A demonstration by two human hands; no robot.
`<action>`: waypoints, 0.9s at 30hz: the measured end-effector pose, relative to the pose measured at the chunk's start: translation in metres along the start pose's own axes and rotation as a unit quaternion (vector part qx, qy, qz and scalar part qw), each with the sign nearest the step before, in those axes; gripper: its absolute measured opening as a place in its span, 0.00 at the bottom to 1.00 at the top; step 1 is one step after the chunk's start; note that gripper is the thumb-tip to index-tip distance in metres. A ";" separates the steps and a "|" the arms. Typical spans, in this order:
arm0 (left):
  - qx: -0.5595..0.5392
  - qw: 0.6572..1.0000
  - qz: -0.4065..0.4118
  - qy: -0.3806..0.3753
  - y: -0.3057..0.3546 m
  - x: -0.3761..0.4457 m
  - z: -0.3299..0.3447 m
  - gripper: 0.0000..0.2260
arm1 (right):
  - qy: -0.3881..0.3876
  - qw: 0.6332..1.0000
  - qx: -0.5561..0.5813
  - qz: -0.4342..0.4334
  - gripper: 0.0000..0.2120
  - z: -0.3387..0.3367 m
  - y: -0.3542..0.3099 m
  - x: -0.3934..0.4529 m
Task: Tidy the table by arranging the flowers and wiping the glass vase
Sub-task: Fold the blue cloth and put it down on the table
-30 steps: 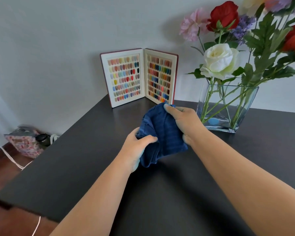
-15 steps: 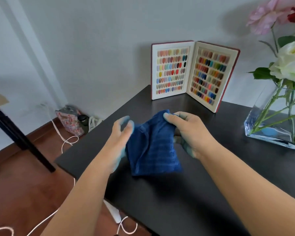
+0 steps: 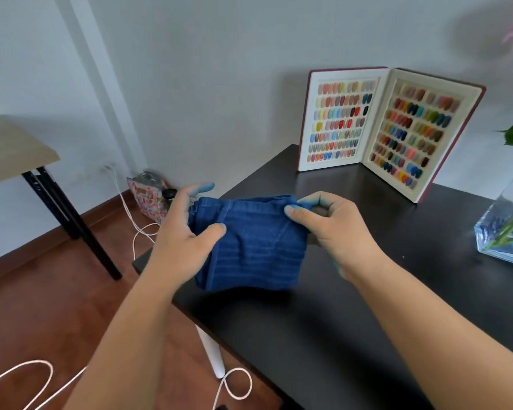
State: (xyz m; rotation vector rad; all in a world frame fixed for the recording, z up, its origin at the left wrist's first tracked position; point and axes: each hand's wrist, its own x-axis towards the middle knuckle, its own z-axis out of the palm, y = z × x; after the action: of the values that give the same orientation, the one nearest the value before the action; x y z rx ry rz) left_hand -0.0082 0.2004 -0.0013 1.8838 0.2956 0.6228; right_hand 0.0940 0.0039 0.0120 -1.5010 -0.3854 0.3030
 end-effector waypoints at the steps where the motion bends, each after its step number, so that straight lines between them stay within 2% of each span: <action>1: 0.013 0.999 0.004 -0.031 0.003 0.000 -0.009 0.26 | -0.003 1.000 -0.008 -0.007 0.04 0.001 0.001 -0.001; 5: 0.044 0.989 0.012 -0.144 0.012 0.004 -0.042 0.24 | -0.031 0.999 0.038 0.021 0.07 0.009 0.007 -0.008; 8: 0.004 0.972 -0.053 -0.228 0.002 0.021 -0.053 0.25 | -0.056 0.984 0.126 0.110 0.09 0.018 0.020 -0.011; 11: 0.050 0.944 -0.127 -0.301 -0.032 0.046 -0.048 0.25 | -0.055 0.979 0.091 0.175 0.10 0.028 0.044 -0.011; 13: 0.098 0.929 -0.146 -0.325 -0.052 0.058 -0.037 0.25 | -0.029 0.983 0.032 0.177 0.10 0.031 0.059 -0.008; 17: 0.153 0.940 -0.092 -0.291 -0.076 0.075 -0.023 0.26 | 0.020 0.986 -0.135 0.099 0.11 0.030 0.070 0.004; 21: 0.286 0.930 -0.002 -0.231 -0.078 0.076 -0.010 0.24 | 0.047 0.957 -0.286 0.020 0.15 0.030 0.075 0.008; 22: 0.332 0.920 0.041 -0.204 -0.077 0.071 -0.006 0.25 | 0.053 0.936 -0.346 -0.027 0.17 0.030 0.078 0.007; 25: 0.438 0.877 0.155 -0.120 -0.076 0.052 0.000 0.24 | 0.050 0.823 -0.530 -0.197 0.21 0.033 0.087 0.000; 27: 0.444 0.869 0.181 -0.124 -0.078 0.042 -0.003 0.21 | 0.017 0.800 -0.558 -0.221 0.19 0.039 0.087 -0.008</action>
State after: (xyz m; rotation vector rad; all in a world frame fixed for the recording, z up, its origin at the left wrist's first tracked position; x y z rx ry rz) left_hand 0.0313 0.2531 -0.0600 2.9286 0.0437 0.5122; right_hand 0.0738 0.0405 -0.0742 -2.4795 -0.9740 -0.4272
